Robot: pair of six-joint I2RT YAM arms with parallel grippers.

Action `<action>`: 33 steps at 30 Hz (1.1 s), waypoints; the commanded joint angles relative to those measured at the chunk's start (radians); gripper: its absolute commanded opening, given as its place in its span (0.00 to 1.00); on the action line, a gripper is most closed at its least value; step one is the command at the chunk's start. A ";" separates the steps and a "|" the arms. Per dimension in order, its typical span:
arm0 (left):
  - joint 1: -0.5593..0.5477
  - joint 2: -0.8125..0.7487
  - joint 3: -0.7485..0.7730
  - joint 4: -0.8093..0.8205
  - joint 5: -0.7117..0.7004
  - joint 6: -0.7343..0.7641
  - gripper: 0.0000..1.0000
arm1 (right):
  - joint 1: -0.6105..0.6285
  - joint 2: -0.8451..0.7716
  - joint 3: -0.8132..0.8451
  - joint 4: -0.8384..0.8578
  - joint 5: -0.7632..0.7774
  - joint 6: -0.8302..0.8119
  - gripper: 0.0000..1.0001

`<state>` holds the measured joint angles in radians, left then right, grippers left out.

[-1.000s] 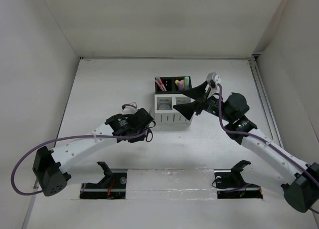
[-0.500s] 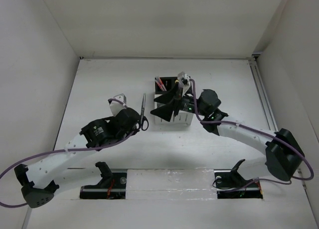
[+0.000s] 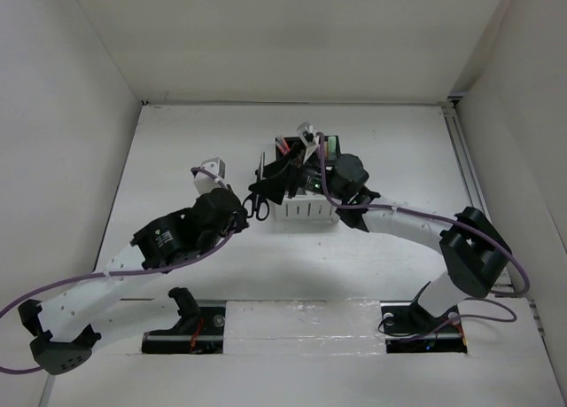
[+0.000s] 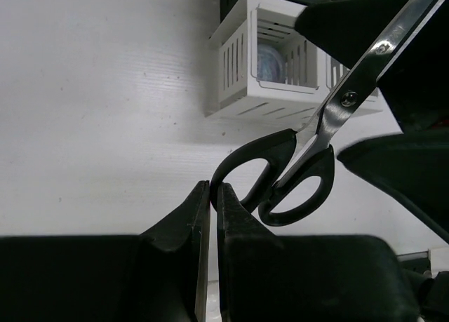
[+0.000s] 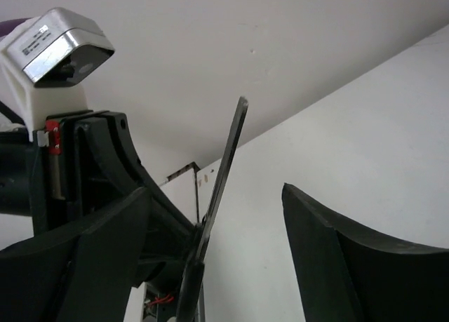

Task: Sort the stationery into containers
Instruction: Pick up the scissors from the center of the board, then place the scissors in the storage box.

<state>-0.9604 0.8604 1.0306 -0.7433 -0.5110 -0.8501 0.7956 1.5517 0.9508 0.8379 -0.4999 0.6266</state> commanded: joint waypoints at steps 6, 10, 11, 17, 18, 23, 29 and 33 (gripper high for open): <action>-0.003 -0.035 -0.029 0.105 0.011 0.057 0.00 | 0.024 0.053 0.126 0.057 0.029 0.008 0.00; -0.003 -0.035 -0.018 0.052 -0.055 0.028 0.36 | 0.014 0.039 0.126 0.056 0.018 -0.019 0.00; -0.003 -0.035 -0.004 0.051 -0.085 0.028 0.60 | 0.004 0.030 0.126 0.056 0.018 -0.043 0.00; -0.003 -0.104 0.005 0.048 -0.150 0.040 1.00 | -0.160 -0.002 0.137 0.063 -0.127 -0.119 0.00; -0.003 -0.115 0.005 0.048 -0.161 0.057 1.00 | -0.188 -0.002 0.152 0.050 -0.149 -0.166 0.00; -0.003 -0.156 0.028 -0.003 -0.256 0.105 1.00 | -0.378 0.008 0.134 0.081 -0.438 -0.341 0.00; -0.003 -0.235 -0.029 0.036 -0.268 0.111 1.00 | -0.516 0.019 0.019 0.236 -0.591 -0.341 0.00; -0.003 -0.248 -0.029 0.036 -0.268 0.121 1.00 | -0.538 0.010 -0.052 0.262 -0.605 -0.341 0.00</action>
<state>-0.9604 0.6109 1.0092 -0.7223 -0.7456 -0.7464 0.2554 1.5940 0.9222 0.9726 -1.0157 0.3168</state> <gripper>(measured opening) 0.997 0.061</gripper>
